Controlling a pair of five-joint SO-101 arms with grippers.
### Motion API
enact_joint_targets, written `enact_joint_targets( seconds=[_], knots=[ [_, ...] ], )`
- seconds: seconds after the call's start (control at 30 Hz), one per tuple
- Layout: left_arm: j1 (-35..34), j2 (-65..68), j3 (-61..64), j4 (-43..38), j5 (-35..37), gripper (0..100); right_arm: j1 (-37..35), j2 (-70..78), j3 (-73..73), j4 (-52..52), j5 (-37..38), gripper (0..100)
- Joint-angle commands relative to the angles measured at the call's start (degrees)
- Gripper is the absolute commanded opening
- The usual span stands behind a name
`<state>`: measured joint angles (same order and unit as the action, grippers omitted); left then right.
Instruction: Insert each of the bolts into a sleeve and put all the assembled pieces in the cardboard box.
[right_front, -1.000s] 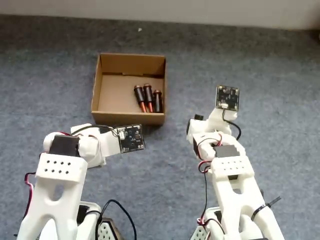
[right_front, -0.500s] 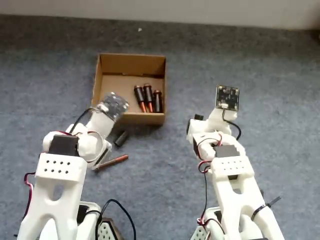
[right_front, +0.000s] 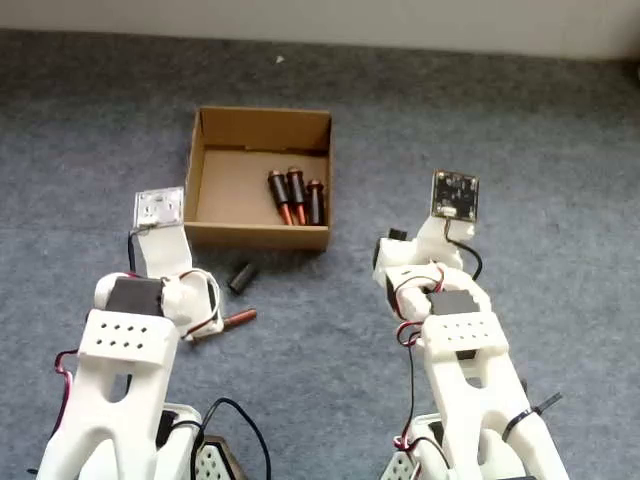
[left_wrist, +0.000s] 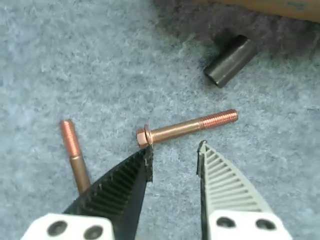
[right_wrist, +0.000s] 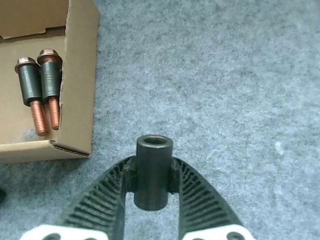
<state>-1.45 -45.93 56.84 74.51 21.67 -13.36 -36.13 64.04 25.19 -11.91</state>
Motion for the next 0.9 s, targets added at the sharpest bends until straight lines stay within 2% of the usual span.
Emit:
enact_joint_targets(
  seconds=[0.0, 0.13, 0.4, 0.57, 0.63, 0.87],
  knots=[
    [0.0, 0.0, 2.6, -1.0, 6.8, 18, 0.7, -1.7, -0.2, -1.2, 0.6, 0.5],
    [0.0, 0.1, 4.6, -1.0, 10.9, 18, 0.7, -1.7, -0.2, -1.2, 0.6, 0.5],
    [6.1, 0.2, 7.3, -1.0, 11.0, 17, 0.7, -1.7, -0.2, -1.2, 0.6, 0.5],
    [5.8, 0.3, 8.3, -1.3, 11.0, 0, 0.7, -1.7, -0.2, -1.2, 0.6, 0.5],
    [5.8, 0.3, 9.1, -2.6, 11.0, 2, 0.7, -1.7, -0.2, -1.2, 0.6, 0.5],
    [4.9, 0.3, 13.5, -7.9, 11.0, 1, 0.7, -1.7, -0.2, -1.2, 0.6, 0.5]
  ],
)
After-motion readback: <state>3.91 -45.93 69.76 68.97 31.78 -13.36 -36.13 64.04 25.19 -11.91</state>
